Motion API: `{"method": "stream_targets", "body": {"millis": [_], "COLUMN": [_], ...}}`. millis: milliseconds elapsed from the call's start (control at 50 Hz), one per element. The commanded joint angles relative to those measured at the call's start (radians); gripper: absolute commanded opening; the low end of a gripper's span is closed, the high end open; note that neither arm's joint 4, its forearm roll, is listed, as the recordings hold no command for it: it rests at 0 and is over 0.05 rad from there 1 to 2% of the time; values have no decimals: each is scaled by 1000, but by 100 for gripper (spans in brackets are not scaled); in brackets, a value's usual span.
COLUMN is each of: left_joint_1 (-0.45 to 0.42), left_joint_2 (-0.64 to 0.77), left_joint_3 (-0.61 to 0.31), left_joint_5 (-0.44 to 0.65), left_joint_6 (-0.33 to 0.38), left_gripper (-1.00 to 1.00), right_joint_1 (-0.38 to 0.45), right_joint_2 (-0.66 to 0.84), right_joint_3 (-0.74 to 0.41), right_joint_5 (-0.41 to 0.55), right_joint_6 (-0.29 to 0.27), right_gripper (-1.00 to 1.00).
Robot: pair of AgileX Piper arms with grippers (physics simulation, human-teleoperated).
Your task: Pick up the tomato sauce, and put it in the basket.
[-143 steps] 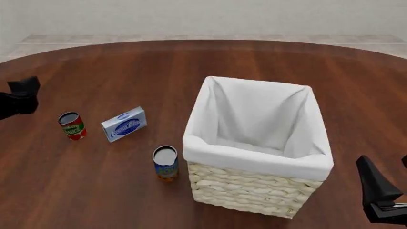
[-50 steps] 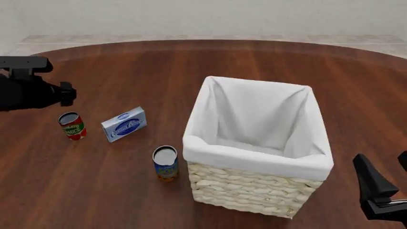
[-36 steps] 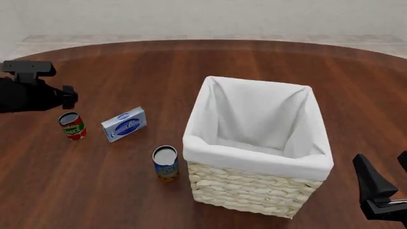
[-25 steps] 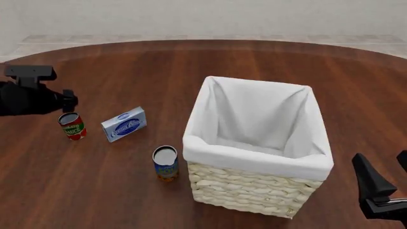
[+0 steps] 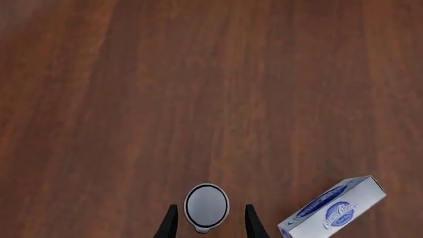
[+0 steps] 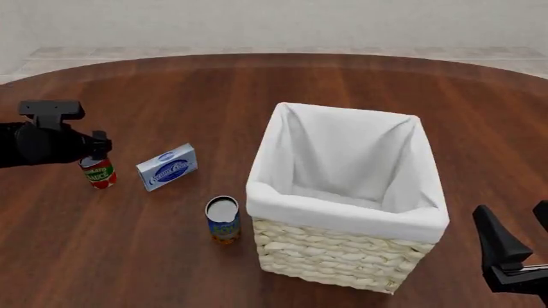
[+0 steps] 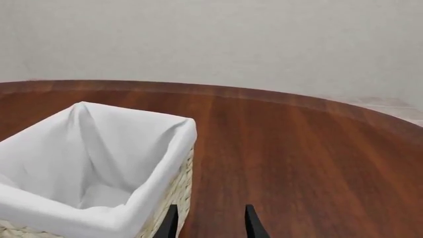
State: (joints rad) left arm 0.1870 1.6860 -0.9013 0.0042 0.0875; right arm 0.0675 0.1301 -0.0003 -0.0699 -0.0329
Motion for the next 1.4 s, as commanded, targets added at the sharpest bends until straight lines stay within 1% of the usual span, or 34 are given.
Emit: {"method": "stream_targets", "body": {"millis": [20, 420, 780, 1180, 1400], "left_joint_1": [-1, 15, 27, 16, 18], "left_joint_2": [33, 61, 78, 120, 140], "left_joint_3": [19, 45, 44, 44, 63], "left_joint_5": [-39, -78, -89, -117, -144], "left_joint_6": [-10, -8, 9, -7, -10], "left_gripper": [100, 100, 100, 100, 100], "right_joint_1": [1, 2, 3, 1, 2], "right_joint_2": [1, 2, 9, 13, 5], "right_joint_3": [0, 0, 0, 0, 0], "right_joint_5": [0, 0, -6, -9, 0], "right_joint_6": [0, -1, -1, -2, -3], "right_gripper": [100, 100, 100, 100, 100]}}
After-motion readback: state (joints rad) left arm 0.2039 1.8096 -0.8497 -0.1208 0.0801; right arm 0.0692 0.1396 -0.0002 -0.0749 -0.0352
